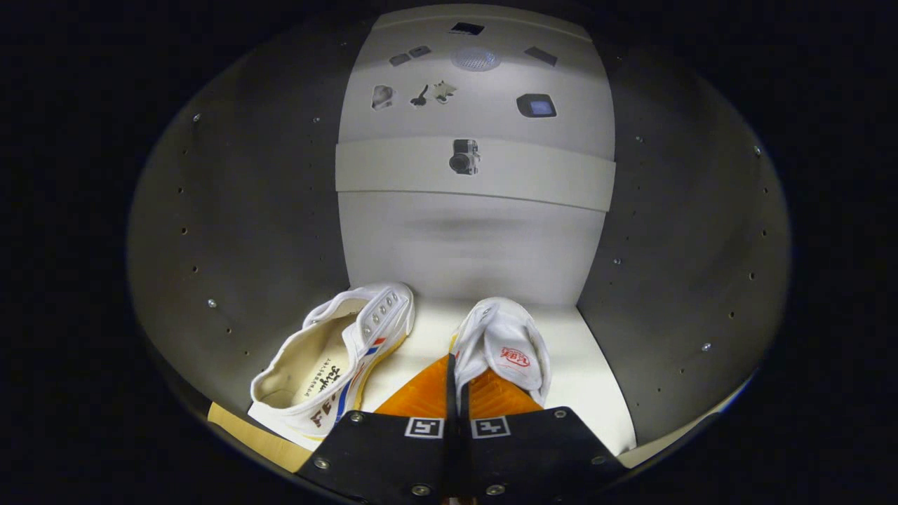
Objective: Open the shoe cabinet door, grab the shoes and put them into the shoe cabinet, then close the shoe cabinet door.
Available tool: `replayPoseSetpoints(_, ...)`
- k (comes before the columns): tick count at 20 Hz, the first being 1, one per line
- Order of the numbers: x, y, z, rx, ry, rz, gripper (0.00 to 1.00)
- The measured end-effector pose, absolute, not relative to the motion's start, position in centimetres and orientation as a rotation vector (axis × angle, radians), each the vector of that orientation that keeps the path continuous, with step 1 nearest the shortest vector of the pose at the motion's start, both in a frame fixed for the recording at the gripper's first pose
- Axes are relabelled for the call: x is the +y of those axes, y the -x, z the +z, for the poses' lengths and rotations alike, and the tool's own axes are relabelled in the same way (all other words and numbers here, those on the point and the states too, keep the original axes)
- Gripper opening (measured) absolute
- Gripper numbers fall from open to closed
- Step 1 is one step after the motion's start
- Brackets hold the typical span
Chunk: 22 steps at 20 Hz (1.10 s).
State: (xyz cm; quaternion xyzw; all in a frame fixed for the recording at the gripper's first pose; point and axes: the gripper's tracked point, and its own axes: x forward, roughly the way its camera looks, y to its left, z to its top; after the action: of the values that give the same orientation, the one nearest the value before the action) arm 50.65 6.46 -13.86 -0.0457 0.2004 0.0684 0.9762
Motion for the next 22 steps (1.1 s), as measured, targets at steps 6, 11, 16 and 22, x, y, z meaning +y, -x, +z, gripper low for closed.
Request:
replayPoseSetpoints(6,7.0,-51.1,-14.6,0.408,0.095,0.099,0.06)
replayPoseSetpoints(11,6.8,-48.9,-13.4,0.386,0.108,0.075,0.19)
replayPoseSetpoints(16,6.7,-45.6,-11.2,0.351,0.097,0.061,0.19)
replayPoseSetpoints(22,5.8,-40.1,-8.7,0.315,0.086,0.03,0.19)
